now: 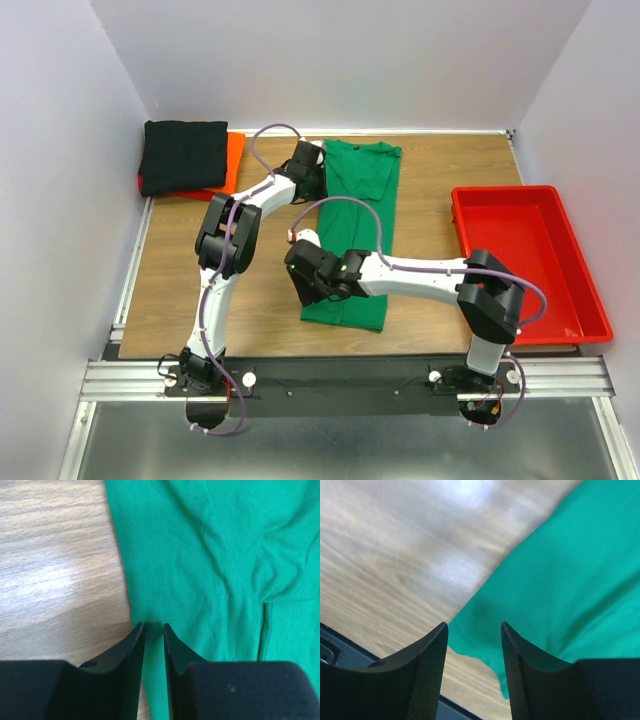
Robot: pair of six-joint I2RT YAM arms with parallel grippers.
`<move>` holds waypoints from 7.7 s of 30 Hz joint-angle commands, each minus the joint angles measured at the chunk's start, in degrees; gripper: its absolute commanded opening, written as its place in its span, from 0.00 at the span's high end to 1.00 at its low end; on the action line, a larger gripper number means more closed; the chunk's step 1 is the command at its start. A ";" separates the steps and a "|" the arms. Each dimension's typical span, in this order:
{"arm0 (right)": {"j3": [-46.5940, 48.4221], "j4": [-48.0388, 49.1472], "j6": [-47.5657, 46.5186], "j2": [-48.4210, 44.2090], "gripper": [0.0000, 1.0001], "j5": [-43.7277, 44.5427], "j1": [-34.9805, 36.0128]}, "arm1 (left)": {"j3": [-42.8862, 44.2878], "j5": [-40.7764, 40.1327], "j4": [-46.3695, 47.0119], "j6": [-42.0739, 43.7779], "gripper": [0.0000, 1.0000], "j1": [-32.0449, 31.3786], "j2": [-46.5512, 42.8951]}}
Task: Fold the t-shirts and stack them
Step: Fold the tshirt
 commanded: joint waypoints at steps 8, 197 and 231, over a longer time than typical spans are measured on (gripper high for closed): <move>-0.62 0.91 2.82 5.12 0.55 3.72 4.85 | 0.47 0.99 -0.35 0.75 0.81 0.23 2.79; -3.43 13.47 0.27 1.33 1.00 2.49 -41.37 | -28.19 0.98 17.06 -16.21 1.00 -3.29 -21.91; 6.93 13.65 -2.89 10.39 0.59 -0.77 -39.26 | -14.04 4.77 14.24 -13.13 0.88 -3.99 -11.38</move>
